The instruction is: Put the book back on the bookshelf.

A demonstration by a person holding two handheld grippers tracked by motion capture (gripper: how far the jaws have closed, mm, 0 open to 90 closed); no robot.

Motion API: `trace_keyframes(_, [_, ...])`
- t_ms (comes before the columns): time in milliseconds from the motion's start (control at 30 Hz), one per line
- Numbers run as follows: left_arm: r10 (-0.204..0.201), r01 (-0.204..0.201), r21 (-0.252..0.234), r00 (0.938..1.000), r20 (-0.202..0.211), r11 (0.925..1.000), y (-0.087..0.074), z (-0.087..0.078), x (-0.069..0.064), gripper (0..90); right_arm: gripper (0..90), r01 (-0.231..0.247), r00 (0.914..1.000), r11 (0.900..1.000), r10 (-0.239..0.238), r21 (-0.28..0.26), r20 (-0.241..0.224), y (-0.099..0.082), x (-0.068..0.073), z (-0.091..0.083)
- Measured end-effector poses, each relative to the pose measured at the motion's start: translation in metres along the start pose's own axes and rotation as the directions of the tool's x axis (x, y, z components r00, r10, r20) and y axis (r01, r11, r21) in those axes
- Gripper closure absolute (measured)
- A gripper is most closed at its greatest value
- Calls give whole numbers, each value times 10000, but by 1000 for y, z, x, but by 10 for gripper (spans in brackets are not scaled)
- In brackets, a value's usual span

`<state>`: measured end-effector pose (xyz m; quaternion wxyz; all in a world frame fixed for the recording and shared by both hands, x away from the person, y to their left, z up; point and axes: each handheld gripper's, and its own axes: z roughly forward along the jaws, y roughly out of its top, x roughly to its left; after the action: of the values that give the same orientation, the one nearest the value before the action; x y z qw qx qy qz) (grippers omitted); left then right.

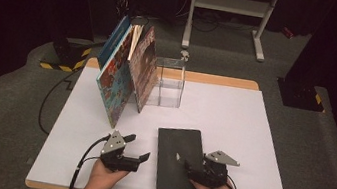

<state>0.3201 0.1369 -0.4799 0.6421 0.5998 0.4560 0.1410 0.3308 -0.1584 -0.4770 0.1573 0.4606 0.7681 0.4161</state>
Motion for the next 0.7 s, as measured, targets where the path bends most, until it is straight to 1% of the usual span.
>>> trace_keyframes(133, [68, -68, -29, 10000, 25, 10000, 0, -1, -1, 148, 227, 243, 9995, 9997, -241, 98, -197, 6, 2, 6])
trace_keyframes(233, [78, -78, -12, 9999, 108, 10000, 0, -1, -2, 145, 224, 279, 9987, 9996, -278, 12, -424, 4, -1, 4])
trace_keyframes(333, [58, -57, -53, 9998, 200, 10000, 1, -2, -3, 142, 215, 298, 9940, 9991, -330, -317, -1045, -2, -2, -7])
trace_keyframes(400, [40, -38, -67, 9998, 206, 10000, 1, -2, -3, 142, 213, 406, 9905, 9985, -450, -362, -1302, -9, -1, -16])
trace_keyframes(533, [28, -26, -77, 9998, 203, 10000, 1, -2, -3, 142, 195, 590, 9863, 9980, -617, -223, -1531, -26, 1, -31])
trace_keyframes(600, [-14, 17, -121, 9998, 216, 9999, 1, -2, -4, 142, 187, 715, 9854, 9974, -724, -113, -1540, -34, 2, -37])
trace_keyframes(700, [36, -33, -113, 9998, 217, 9999, 0, -2, -5, 142, 184, 642, 9822, 9978, -663, -178, -1756, -42, 0, -42])
